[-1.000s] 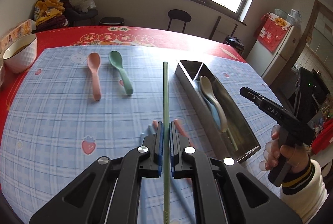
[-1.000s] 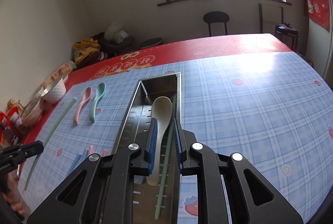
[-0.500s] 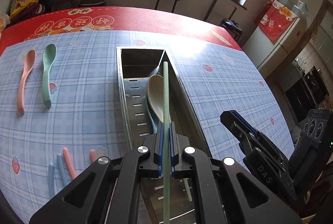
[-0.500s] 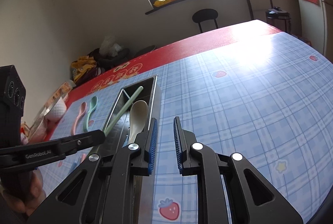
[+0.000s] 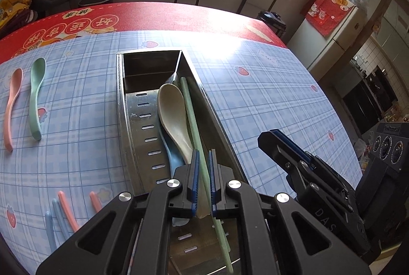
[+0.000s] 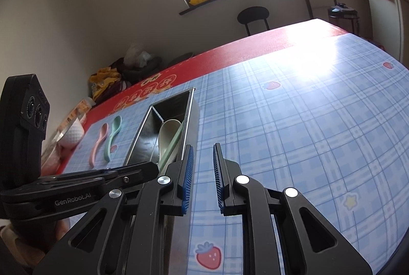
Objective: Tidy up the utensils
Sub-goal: 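Lower the light-green chopstick into the steel tray and open the left gripper, then grasp a blue chopstick with the left gripper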
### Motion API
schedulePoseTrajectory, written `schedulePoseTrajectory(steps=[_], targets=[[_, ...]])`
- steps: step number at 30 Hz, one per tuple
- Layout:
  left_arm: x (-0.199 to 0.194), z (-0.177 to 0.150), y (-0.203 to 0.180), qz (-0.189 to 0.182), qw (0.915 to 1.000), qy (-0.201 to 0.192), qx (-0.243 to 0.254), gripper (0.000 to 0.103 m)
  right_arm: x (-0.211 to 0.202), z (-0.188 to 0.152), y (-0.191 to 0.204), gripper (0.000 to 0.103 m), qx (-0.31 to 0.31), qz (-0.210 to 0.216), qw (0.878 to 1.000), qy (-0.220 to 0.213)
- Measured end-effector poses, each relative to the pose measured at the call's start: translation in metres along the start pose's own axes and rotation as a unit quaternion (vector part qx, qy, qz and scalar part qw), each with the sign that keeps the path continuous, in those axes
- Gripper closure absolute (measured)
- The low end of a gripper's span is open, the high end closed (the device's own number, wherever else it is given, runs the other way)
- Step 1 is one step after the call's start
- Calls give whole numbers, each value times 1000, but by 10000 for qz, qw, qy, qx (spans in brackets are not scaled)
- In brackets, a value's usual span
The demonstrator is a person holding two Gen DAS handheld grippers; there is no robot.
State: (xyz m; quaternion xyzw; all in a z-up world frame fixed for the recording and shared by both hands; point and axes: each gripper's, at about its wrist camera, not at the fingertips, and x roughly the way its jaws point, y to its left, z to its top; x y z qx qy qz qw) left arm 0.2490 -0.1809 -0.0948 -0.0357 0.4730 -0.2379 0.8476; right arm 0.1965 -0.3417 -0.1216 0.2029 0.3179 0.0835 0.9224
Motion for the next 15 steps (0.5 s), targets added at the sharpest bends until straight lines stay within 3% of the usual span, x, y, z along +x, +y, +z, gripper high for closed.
schedulePoseTrajectory(steps=[6,15], targets=[[-28,-6,4,108,9992,-243,295,96,-4,-1,8,86,-108,-83,9999,-14],[-83,-50,32,722,9918,-649,832,95,-22,-15,39,86,-481,-173,9986,106]])
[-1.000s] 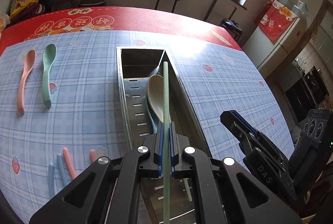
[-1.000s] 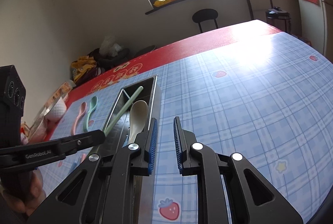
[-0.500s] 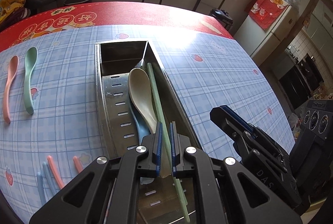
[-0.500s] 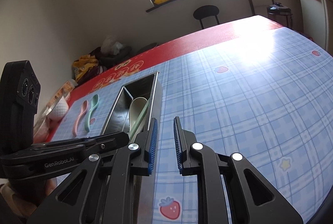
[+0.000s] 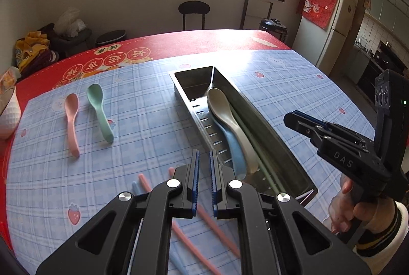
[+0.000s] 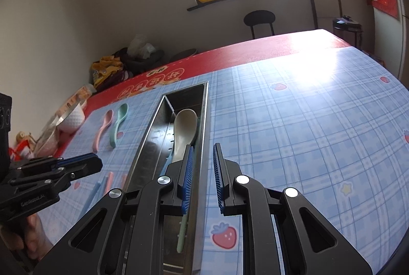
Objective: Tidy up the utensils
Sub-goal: 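Grasp a blue chopstick with the left gripper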
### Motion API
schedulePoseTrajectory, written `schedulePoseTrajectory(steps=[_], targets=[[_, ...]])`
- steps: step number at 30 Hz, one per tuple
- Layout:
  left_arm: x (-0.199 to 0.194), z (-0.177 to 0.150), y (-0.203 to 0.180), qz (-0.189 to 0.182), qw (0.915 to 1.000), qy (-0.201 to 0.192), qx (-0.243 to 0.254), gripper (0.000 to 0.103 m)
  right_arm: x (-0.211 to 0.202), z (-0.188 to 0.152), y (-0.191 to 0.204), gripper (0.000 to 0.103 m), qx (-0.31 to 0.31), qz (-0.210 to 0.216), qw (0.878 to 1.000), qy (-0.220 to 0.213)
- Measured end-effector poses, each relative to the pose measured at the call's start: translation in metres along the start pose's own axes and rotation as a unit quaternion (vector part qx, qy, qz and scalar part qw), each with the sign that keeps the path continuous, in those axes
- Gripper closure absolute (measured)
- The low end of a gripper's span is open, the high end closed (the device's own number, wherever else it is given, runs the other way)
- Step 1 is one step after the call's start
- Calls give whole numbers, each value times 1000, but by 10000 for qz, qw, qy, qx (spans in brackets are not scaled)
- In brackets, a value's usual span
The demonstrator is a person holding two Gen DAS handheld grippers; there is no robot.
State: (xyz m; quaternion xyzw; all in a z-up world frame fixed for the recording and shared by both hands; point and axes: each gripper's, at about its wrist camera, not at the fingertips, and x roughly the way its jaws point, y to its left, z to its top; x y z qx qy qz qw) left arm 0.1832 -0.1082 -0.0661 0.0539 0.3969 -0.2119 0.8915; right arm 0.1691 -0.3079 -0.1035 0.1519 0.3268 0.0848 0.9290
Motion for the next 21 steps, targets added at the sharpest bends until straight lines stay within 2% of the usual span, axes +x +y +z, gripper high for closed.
schedulePoseTrajectory(steps=[9,14,21], targets=[[-44,-54,57,400,9992,-80,-28,95,-18,-27,49,86,-385,178,9989,210],[-53,-81,81,455,9989,39,-117,95,-20,-40,80,86,-656,307,9967,358],[-57,-103,99,437,9988,-5,-227,95,-5,-56,127,86,-1182,400,9898,687]])
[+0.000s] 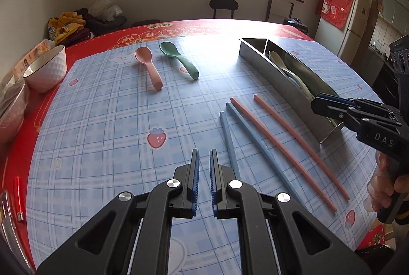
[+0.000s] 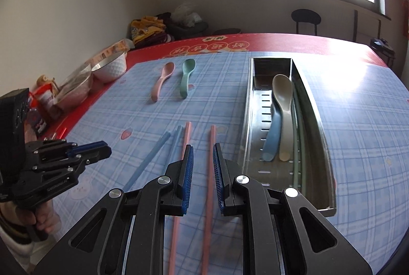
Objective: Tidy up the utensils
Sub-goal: 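Grasp a blue chopstick with the left gripper, then grasp another blue chopstick with the right gripper while the left gripper holds its blue chopstick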
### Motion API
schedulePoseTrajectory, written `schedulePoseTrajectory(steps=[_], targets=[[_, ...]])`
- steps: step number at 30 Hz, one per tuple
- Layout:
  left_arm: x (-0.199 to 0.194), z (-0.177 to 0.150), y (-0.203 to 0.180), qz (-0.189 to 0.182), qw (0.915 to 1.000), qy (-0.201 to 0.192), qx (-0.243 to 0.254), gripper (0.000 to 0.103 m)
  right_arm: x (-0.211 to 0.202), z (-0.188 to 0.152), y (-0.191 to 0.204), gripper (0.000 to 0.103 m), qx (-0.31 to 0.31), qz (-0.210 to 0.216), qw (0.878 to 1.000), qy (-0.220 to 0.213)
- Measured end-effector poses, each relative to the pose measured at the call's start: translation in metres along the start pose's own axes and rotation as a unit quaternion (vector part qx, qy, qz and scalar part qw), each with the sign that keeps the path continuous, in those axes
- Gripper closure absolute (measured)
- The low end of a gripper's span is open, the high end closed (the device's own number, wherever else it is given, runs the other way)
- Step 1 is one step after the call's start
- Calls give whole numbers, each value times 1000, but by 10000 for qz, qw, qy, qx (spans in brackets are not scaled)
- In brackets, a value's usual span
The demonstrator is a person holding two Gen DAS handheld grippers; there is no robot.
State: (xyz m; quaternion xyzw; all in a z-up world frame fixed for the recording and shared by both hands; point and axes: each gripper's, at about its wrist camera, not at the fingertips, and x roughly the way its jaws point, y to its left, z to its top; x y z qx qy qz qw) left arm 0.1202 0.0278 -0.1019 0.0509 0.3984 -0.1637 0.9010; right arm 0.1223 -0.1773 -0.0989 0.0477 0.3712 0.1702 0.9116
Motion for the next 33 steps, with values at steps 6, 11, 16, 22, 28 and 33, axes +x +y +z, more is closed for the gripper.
schedulePoseTrajectory(steps=[6,11,16,22,28,33], targets=[[4,-6,-4,-306,9995,-4,-64,90,16,-9,27,86,-354,-121,9990,241],[15,-7,-19,-507,9985,146,114,78,20,-14,26,86,-232,-180,9991,319],[30,-6,-25,-389,9982,377,250,78,20,-17,22,86,-159,-190,9991,336],[41,-6,-31,-249,9974,548,395,78,18,-18,18,86,-86,-122,9994,315],[42,-4,-28,-222,9977,520,363,95,18,-20,14,86,-43,-39,9995,322],[42,-4,-17,-333,9983,484,66,97,18,-22,11,86,8,11,9994,338]])
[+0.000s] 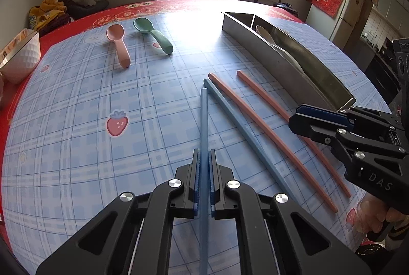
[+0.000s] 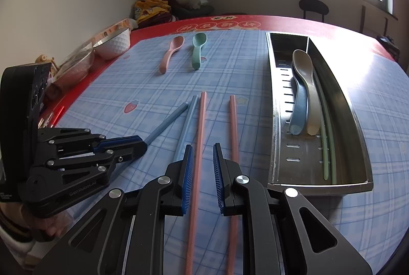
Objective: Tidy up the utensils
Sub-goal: 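Grasp another blue chopstick with the right gripper while the left gripper holds its blue chopstick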
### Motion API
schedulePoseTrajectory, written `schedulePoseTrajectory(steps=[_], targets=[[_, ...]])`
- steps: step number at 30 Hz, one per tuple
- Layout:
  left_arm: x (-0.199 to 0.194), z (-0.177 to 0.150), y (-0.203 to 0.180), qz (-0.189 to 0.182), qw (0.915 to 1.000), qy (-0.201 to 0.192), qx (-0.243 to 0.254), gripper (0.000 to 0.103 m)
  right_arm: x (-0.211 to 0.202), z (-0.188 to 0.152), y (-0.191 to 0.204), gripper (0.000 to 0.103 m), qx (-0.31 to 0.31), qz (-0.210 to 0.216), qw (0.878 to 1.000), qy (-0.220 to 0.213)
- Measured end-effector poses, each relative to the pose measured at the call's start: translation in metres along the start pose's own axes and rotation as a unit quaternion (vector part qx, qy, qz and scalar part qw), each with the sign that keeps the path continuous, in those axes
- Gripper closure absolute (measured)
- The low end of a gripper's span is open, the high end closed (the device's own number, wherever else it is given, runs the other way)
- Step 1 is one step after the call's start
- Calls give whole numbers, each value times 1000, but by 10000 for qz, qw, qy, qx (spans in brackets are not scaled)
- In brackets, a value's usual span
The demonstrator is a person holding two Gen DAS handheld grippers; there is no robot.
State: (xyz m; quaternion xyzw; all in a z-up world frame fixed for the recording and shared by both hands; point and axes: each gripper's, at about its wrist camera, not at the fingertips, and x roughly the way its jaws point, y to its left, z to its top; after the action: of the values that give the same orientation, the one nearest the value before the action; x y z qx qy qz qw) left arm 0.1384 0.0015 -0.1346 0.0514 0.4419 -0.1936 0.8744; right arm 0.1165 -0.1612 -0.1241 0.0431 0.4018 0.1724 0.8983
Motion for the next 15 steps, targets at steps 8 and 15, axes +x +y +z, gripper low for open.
schedulePoseTrajectory(steps=[8,15], targets=[[-21,1,21,-54,9987,-320,-392,97,5,2,2,86,-39,-13,10000,59],[-39,-3,49,330,9954,-648,-621,97,11,5,12,86,-168,-56,9997,145]])
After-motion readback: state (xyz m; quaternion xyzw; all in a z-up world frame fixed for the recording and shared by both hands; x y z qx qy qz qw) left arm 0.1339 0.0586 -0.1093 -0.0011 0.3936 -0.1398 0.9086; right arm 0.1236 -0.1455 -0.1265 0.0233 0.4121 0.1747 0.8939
